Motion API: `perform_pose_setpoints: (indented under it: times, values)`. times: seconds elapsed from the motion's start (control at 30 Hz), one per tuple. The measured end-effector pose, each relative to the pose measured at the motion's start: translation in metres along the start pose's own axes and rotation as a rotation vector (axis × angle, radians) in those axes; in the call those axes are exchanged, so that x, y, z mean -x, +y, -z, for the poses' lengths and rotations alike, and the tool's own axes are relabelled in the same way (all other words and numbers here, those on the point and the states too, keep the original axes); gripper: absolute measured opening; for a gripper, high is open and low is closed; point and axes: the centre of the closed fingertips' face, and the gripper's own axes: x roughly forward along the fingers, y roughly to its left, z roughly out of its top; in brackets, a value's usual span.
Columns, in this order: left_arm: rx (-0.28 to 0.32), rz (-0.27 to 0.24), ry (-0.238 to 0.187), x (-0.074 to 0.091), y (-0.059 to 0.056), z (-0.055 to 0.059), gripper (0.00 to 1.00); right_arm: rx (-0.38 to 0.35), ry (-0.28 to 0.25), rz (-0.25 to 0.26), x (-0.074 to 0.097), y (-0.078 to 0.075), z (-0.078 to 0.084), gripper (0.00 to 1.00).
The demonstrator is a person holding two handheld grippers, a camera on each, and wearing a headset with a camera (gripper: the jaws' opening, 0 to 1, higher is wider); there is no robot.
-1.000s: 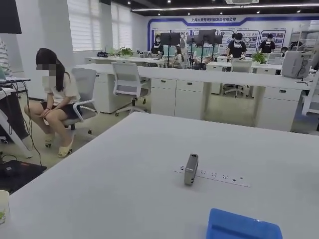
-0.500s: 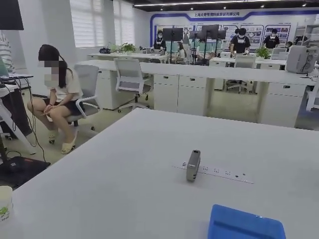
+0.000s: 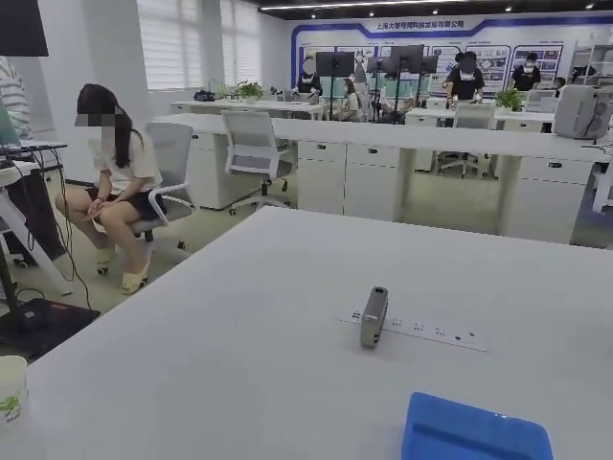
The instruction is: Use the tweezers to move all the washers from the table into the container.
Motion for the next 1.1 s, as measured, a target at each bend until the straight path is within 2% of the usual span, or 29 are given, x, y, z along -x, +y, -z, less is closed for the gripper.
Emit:
perform_pose_setpoints:
  times: [0.47,0.83,1.1]
  values:
    - [0.001,-0.003,-0.008,0.001,0.000,-0.002,0.93,-0.018,0.017,0.007,0.002,-0.001,0.001,0.01]
    - [-0.007,0.005,-0.008,0.001,-0.002,-0.002,0.93,-0.031,-0.022,0.019,0.012,-0.005,-0.019,0.01]
    - [-0.012,0.009,-0.008,0.001,-0.003,-0.001,0.93,-0.005,-0.051,0.020,0.016,-0.006,-0.037,0.01]
